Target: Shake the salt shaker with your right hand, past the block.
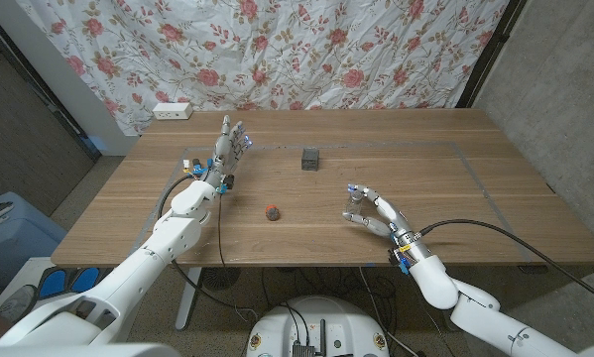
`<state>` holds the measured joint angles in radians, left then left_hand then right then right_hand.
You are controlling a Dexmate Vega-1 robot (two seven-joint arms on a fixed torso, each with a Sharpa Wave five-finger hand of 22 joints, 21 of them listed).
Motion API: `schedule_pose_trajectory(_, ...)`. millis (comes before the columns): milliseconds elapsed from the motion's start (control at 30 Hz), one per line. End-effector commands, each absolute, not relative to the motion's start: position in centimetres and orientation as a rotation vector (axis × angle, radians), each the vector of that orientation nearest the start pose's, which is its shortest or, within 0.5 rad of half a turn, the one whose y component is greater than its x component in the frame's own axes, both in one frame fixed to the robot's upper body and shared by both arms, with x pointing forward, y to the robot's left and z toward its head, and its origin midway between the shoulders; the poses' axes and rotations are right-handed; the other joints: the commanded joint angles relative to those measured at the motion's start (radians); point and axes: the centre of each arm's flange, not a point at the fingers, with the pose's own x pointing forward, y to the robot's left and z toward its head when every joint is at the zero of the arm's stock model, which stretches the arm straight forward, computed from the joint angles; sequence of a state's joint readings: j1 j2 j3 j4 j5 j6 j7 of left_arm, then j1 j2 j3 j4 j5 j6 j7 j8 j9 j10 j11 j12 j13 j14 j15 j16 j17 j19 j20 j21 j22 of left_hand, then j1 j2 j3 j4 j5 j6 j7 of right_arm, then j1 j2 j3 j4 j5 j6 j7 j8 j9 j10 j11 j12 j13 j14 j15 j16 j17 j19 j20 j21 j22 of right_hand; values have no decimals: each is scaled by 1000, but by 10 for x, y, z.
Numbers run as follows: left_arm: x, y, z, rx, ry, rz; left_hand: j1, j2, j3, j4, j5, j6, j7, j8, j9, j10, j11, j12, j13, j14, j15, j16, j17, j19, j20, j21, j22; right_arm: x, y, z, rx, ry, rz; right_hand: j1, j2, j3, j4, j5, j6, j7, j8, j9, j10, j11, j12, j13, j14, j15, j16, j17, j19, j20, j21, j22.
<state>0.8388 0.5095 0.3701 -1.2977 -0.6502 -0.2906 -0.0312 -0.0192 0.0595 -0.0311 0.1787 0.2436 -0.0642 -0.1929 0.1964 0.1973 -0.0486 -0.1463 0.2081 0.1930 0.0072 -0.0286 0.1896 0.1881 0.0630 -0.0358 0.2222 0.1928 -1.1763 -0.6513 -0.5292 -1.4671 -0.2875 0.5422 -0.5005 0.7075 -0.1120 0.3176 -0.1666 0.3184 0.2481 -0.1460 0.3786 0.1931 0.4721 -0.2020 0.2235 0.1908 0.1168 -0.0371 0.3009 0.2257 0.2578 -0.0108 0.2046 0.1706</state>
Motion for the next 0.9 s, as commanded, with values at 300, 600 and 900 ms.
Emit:
schedule_pose_trajectory(300,653,290,-27,-42,-594,-207,0,101,0,7,4,3,-7,4,6,0,-9,4,4,2,-106,5,6,5,-24,4,5,534,-223,-177,-740,-803,68,61,4,3,0,0,84,-10,36,2,96,-13,2,-1,83,-63,30,0,77,-13,14,0)
schedule_pose_trajectory(600,653,291,-27,-42,-594,-207,0,101,0,8,4,4,-8,5,6,-1,-10,4,4,1,-106,5,6,5,-24,4,5,534,-225,-174,-752,-792,55,94,14,4,1,-3,144,-27,60,3,156,-13,5,0,122,-80,45,-1,98,-20,9,1)
schedule_pose_trajectory(900,653,291,-27,-42,-594,-207,0,101,0,8,4,2,-7,4,6,-1,-9,4,4,2,-107,5,6,5,-24,4,5,534,-225,-172,-760,-787,57,113,20,-2,6,-10,225,-43,93,5,221,-16,7,1,155,-98,60,3,111,-25,3,1)
